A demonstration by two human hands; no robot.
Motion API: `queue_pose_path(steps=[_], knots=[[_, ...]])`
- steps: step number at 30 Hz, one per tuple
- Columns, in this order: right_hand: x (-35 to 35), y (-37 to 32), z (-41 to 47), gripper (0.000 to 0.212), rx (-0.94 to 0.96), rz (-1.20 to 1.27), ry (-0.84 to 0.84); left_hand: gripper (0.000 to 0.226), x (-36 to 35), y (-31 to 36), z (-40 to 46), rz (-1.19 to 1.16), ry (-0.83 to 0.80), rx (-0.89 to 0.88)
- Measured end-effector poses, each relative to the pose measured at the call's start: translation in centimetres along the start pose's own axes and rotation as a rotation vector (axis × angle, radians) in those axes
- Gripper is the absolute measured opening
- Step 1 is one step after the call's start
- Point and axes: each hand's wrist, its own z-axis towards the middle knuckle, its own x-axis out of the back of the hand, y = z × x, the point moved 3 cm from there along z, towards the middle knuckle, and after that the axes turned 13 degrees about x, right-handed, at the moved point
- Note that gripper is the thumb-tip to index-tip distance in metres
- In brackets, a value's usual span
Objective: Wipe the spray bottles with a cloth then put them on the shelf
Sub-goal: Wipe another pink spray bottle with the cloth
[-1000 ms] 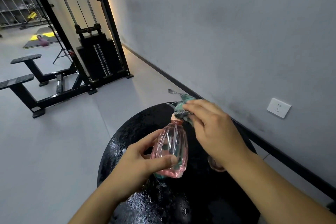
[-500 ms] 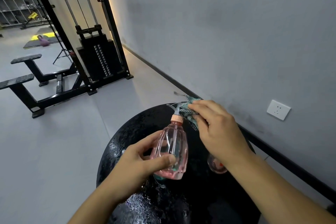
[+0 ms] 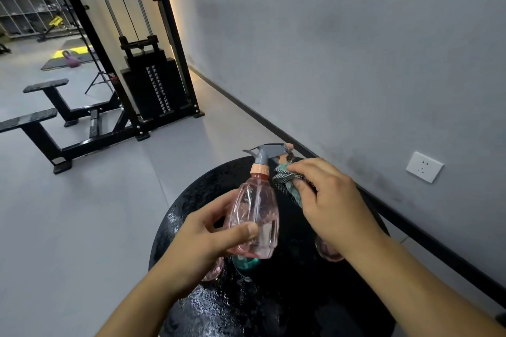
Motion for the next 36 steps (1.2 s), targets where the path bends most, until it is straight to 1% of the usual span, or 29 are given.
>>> queue_pose_path(steps=[3, 6, 8, 11, 19, 24, 30, 32, 36], knots=[[-0.2, -0.1, -0.1, 0.032, -0.011, 0.009, -0.022, 0.062, 0.2, -0.1, 0.0, 0.002, 0.013, 0.009], [-0.2, -0.3, 0.1, 0.033, 0.004, 0.002, 0.019, 0.066, -0.2, -0.2, 0.0, 0.064, -0.015, 0.011], [-0.2, -0.2, 0.0, 0.032, 0.007, -0.008, 0.023, 0.064, -0.3, -0.2, 0.0, 0.069, 0.007, 0.002], [-0.4, -0.2, -0.2, 0.032, 0.005, -0.01, -0.02, 0.062, 0.2, 0.0, 0.1, 0.015, 0.056, -0.006], [-0.1, 0.0, 0.2, 0.032, -0.026, 0.003, 0.018, 0.059, -0.3, -0.4, 0.2, 0.064, 0.015, 0.001], [-0.4, 0.3, 0.1, 0.029, -0.056, 0.004, -0.065, 0.058, 0.4, -0.5, 0.5, 0.029, 0.102, -0.006], [0.0, 0.2, 0.2, 0.029, -0.046, 0.048, -0.015, 0.071, 0.7, -0.6, 0.6, 0.063, 0.152, -0.009], [0.2, 0.2, 0.2, 0.029, -0.048, 0.049, 0.006, 0.073, 0.8, -0.8, 0.6, 0.062, 0.189, -0.019], [1.0, 0.2, 0.3, 0.027, -0.056, 0.055, 0.075, 0.076, 1.3, -1.1, 0.9, 0.194, 0.317, -0.06]])
